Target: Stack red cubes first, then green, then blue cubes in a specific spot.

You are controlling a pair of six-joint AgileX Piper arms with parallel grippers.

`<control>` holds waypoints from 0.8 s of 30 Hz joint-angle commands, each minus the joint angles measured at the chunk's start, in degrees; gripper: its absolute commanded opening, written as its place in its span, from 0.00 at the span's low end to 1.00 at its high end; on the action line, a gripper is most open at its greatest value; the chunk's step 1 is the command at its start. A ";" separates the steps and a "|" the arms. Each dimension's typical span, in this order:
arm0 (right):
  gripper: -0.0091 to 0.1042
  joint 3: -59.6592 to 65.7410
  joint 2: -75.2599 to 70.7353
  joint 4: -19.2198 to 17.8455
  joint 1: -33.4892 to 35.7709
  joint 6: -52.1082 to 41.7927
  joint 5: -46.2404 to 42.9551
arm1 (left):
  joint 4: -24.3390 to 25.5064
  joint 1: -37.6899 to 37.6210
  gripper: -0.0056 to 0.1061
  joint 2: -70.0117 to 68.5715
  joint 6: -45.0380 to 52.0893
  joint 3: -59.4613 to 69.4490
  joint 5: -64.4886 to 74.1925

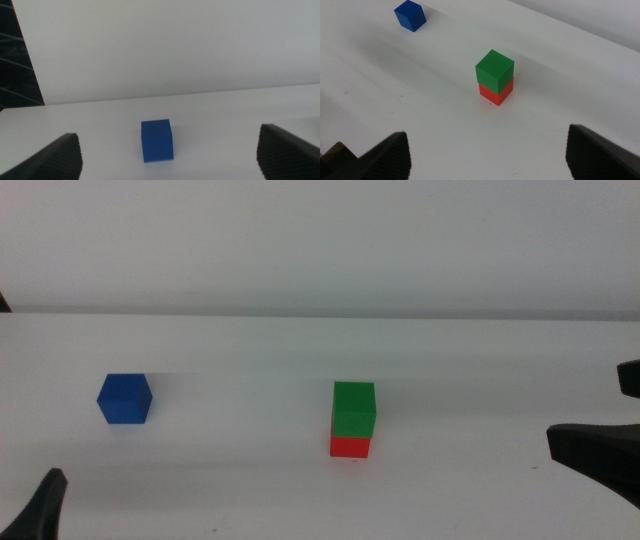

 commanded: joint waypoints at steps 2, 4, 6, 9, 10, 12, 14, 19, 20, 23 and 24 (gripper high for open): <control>0.81 0.11 -0.34 -0.49 -0.34 -0.07 -0.50 | -0.26 -1.06 0.89 9.63 -0.09 -6.46 2.10; 0.81 0.11 -0.34 -0.49 -0.34 -0.07 -0.50 | -0.26 -2.63 0.89 20.50 -0.09 -15.05 7.25; 0.81 0.11 -0.34 -0.49 -0.34 -0.07 -0.50 | -0.26 -4.24 0.89 32.35 -0.09 -24.63 13.94; 0.81 0.11 -0.34 -0.37 -0.34 -0.07 -0.50 | -1.32 -5.57 0.89 46.64 0.54 -38.87 24.63; 0.81 0.11 -0.34 -0.37 -0.34 -0.07 -0.50 | -1.32 -5.75 0.89 51.37 0.70 -43.12 28.68; 0.81 0.11 -0.34 -0.37 -0.34 -0.07 -0.50 | -0.92 -5.75 0.89 59.53 0.94 -50.09 35.85; 0.81 0.11 -0.34 -0.37 -0.34 -0.07 -0.50 | -0.87 -5.75 0.89 68.27 0.94 -56.94 43.01; 0.81 0.11 -0.34 -0.37 -0.34 -0.07 -0.50 | -0.60 -5.75 0.89 85.61 2.45 -70.30 53.01; 0.81 0.11 -0.34 -0.37 -0.34 -0.07 -0.50 | -0.26 -5.75 0.89 88.39 2.45 -72.41 53.71; 0.81 0.11 -0.34 -0.37 -0.34 -0.07 -0.50 | 0.32 -5.21 0.89 94.52 1.63 -77.00 54.97; 0.81 0.11 -0.34 -0.37 -0.34 -0.07 -0.50 | 0.32 -4.98 0.89 95.88 2.88 -77.88 54.69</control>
